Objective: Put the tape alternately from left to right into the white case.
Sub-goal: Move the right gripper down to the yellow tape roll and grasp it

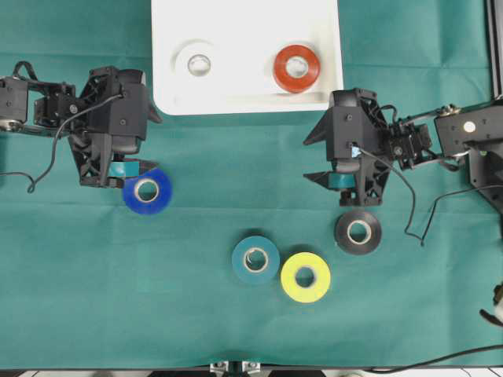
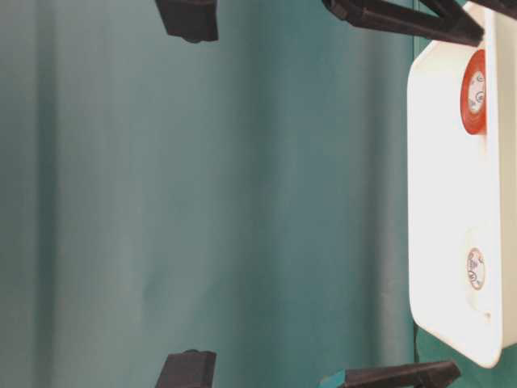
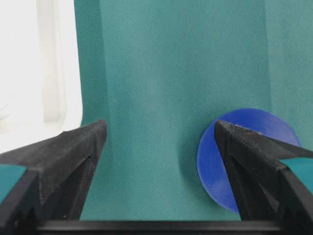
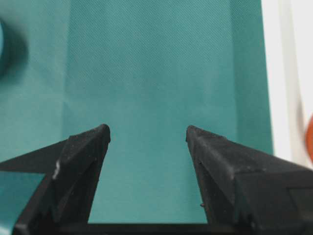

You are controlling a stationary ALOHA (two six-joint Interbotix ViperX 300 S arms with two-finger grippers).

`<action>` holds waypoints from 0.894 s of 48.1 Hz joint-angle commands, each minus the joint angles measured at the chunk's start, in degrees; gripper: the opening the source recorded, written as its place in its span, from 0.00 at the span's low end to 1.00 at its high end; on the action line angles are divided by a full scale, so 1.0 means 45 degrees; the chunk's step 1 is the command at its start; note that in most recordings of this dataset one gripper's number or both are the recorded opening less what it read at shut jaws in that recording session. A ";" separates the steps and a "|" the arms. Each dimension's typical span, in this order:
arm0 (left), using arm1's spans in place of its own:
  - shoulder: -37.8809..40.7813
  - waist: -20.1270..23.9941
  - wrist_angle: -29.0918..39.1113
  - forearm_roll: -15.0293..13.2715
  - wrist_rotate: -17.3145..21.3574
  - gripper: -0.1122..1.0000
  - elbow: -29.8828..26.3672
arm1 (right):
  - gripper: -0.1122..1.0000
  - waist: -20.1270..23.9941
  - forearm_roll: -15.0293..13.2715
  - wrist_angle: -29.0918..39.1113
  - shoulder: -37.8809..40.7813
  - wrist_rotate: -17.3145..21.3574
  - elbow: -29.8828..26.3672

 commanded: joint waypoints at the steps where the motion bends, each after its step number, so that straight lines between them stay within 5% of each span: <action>1: -0.0176 -0.0039 -0.0098 -0.0020 -0.0020 0.72 0.0059 | 0.75 0.0352 0.0020 -0.0098 -0.0078 0.0273 -0.0293; 24: -0.0117 -0.0039 -0.0098 -0.0020 -0.0020 0.72 0.0059 | 0.75 0.2871 0.0020 -0.0430 0.0605 0.1621 -0.0820; 43: -0.0117 -0.0039 -0.0098 -0.0020 -0.0020 0.72 0.0059 | 0.75 0.4102 0.0020 -0.0332 0.1836 0.1836 -0.1914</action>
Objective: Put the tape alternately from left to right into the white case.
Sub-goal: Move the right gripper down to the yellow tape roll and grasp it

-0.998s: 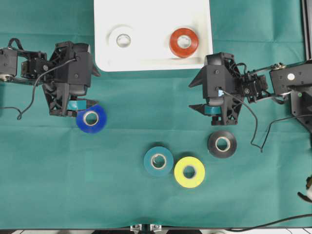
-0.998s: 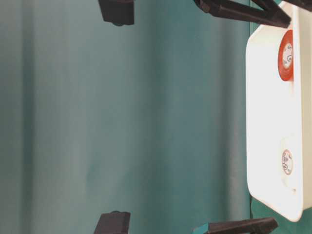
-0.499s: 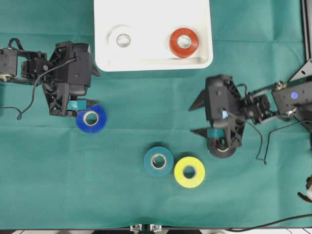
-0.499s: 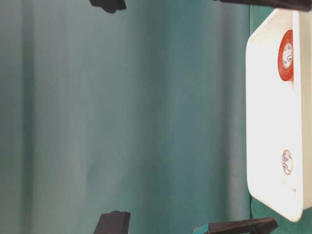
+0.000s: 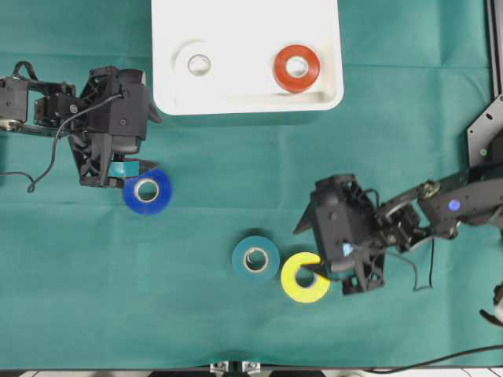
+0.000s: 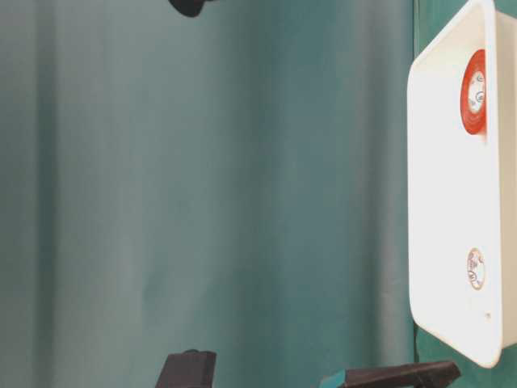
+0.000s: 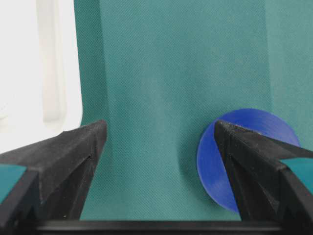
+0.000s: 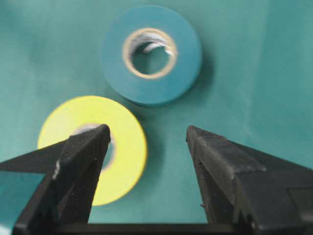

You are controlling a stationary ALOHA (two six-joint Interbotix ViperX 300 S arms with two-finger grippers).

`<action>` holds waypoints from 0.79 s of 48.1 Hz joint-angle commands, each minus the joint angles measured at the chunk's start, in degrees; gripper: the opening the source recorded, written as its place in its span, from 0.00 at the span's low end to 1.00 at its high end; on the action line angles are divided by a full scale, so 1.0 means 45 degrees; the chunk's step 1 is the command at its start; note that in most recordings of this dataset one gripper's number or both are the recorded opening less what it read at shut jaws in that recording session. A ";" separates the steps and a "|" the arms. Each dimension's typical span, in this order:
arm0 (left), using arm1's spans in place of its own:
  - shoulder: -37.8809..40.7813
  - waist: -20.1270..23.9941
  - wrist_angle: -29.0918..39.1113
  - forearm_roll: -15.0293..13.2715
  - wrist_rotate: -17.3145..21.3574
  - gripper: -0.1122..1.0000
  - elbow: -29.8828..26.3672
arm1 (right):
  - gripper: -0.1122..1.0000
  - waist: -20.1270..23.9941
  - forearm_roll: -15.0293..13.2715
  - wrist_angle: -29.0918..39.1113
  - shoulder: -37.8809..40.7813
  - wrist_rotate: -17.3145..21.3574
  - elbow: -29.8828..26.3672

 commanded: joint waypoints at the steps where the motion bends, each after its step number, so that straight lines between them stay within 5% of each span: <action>1: -0.0117 -0.0039 -0.0098 -0.0039 0.0000 0.72 0.0059 | 0.75 0.0137 0.0020 -0.0039 0.0000 0.0020 -0.0391; 38: -0.0117 -0.0039 -0.0098 -0.0039 -0.0020 0.72 0.0039 | 0.75 0.0254 0.0020 -0.0020 0.1484 0.0098 -0.0684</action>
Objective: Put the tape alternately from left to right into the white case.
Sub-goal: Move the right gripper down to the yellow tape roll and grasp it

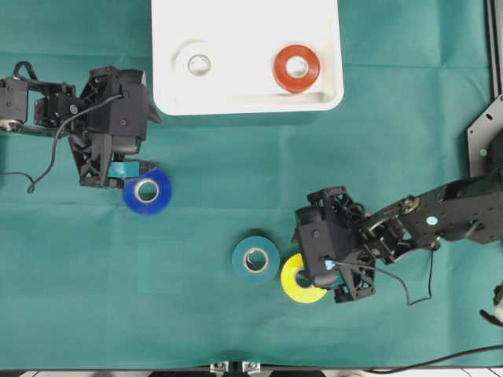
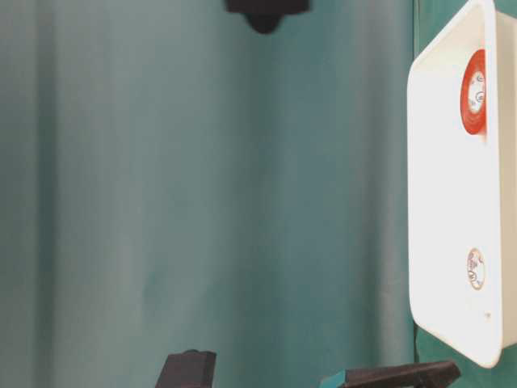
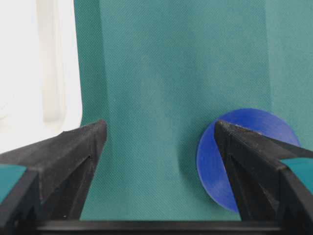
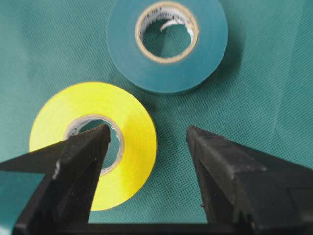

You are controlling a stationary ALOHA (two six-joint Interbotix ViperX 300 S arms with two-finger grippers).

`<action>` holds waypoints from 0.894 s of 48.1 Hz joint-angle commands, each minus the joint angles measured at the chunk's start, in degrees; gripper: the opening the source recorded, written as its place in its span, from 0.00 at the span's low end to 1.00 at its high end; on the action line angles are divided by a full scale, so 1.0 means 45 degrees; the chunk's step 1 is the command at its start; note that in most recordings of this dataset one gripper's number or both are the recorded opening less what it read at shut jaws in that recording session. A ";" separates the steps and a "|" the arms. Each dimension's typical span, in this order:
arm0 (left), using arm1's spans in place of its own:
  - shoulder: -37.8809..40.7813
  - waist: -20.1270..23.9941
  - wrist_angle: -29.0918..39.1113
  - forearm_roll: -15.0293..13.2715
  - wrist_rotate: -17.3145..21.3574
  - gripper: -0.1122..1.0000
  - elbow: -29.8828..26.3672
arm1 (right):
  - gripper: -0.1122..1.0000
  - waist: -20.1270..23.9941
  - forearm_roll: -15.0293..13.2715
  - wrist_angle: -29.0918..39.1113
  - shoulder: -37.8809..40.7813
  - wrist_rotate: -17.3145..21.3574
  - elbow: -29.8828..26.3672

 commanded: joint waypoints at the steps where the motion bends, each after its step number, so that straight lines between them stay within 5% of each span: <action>1: -0.0137 -0.0039 -0.0098 0.0000 -0.0020 0.72 0.0039 | 0.75 0.0059 0.0039 -0.0039 0.0020 0.0098 -0.0313; 32: -0.0137 -0.0039 -0.0098 0.0000 -0.0020 0.72 0.0059 | 0.73 0.0059 0.0020 0.0215 0.0469 0.0410 -0.0352; 36: -0.0137 -0.0039 -0.0098 0.0000 -0.0020 0.72 0.0059 | 0.64 0.0059 0.0020 0.0273 0.0469 0.0410 -0.0371; 43: -0.0137 -0.0039 -0.0098 0.0000 -0.0020 0.72 0.0078 | 0.33 0.0059 0.0020 0.0273 0.0449 0.0391 -0.0469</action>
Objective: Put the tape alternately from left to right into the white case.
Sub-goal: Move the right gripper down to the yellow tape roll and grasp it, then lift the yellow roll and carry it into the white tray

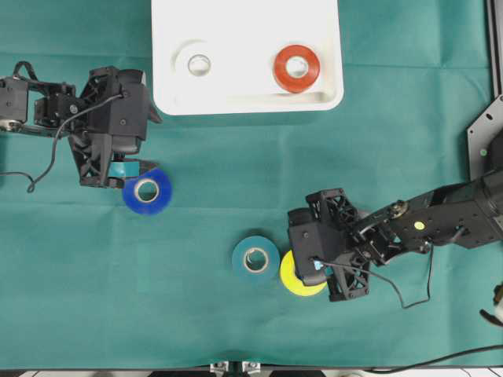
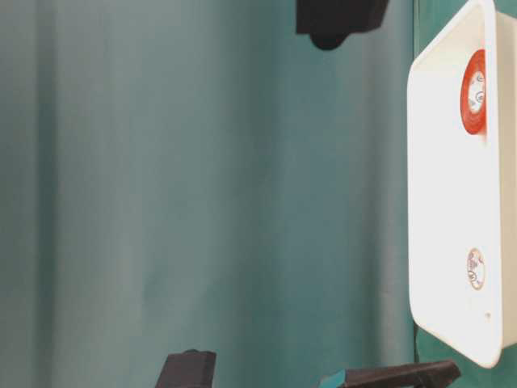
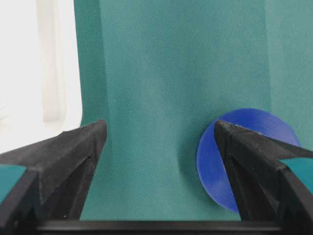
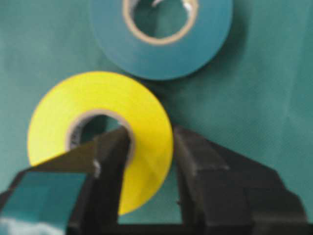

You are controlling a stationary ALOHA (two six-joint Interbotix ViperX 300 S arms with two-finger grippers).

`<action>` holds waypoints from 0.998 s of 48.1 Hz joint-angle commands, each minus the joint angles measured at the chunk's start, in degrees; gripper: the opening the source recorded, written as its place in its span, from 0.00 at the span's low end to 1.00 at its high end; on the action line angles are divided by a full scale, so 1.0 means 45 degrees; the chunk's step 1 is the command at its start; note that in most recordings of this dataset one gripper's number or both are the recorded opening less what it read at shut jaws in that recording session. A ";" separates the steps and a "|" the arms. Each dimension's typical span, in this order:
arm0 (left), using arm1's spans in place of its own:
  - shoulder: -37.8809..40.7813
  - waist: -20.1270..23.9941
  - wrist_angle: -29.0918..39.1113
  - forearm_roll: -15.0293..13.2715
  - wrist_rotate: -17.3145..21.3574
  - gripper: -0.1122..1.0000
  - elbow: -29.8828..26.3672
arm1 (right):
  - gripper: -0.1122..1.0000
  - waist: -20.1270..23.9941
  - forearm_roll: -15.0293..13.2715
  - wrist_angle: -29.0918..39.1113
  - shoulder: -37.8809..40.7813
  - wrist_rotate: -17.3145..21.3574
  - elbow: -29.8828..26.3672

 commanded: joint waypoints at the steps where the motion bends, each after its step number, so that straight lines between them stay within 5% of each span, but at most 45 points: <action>1: -0.0137 -0.0039 -0.0078 0.0000 -0.0020 0.72 0.0078 | 0.33 0.0020 0.0020 -0.0020 -0.0176 0.0000 -0.0273; 24: -0.0137 -0.0039 -0.0078 0.0000 -0.0020 0.72 0.0078 | 0.33 0.0020 0.0020 0.0078 -0.0996 0.0020 -0.0488; 48: -0.0137 -0.0234 -0.0078 0.0000 -0.0020 0.72 0.0059 | 0.33 -0.0137 -0.0117 0.2871 -0.1875 0.0000 -0.1387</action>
